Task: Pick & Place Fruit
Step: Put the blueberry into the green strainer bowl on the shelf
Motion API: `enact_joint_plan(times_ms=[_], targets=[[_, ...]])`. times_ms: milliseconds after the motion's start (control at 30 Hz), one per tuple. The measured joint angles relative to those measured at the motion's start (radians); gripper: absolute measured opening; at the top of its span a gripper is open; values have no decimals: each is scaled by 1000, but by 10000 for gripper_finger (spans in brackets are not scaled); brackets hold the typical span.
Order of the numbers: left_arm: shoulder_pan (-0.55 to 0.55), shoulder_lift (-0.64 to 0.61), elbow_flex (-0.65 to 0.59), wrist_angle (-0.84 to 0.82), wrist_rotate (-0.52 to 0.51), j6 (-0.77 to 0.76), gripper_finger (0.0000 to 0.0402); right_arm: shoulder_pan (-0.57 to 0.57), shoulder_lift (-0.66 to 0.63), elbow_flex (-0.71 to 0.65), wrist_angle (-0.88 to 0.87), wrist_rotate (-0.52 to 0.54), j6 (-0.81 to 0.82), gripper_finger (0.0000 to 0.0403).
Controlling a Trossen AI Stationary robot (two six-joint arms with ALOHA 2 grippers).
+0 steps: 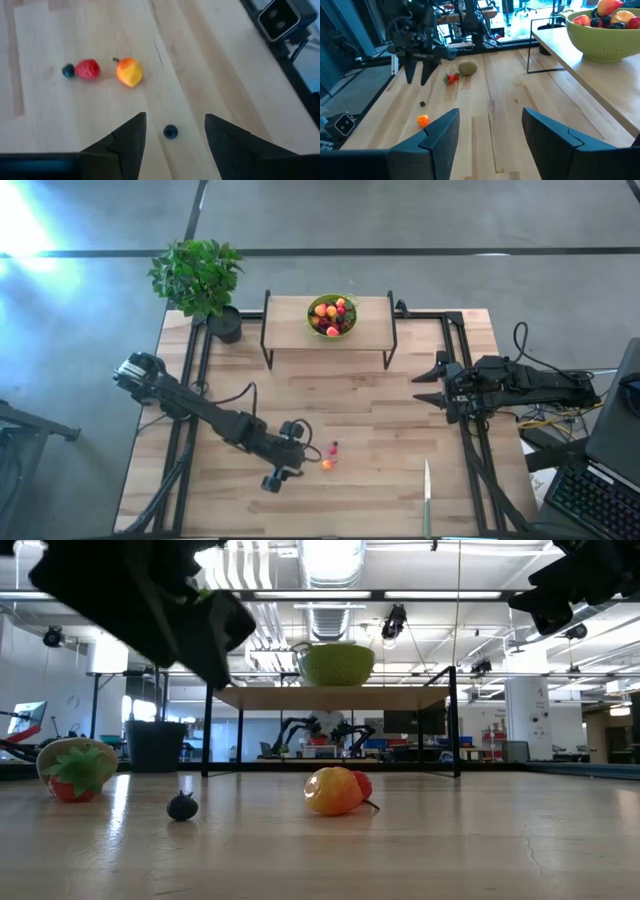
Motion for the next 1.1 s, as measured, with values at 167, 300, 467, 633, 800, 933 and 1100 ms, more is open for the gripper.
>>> enact_joint_plan(times_ms=[167,300,467,633,800,933,1100], targets=[[0,5,-57,66,0,-4,206,0,0,0,0,0,0,218],[-1,29,-68,81,0,-7,204,0,0,0,0,0,0,223],[-2,91,-78,134,9,-6,196,0,0,0,0,0,0,233],[-2,137,-76,132,11,-6,193,0,0,0,0,0,0,246],[-2,161,-76,139,12,-6,192,0,0,0,0,0,0,260],[-2,185,-76,177,21,-7,192,0,0,0,0,0,0,271],[-1,219,-69,208,34,-7,192,0,0,0,0,0,0,284]])
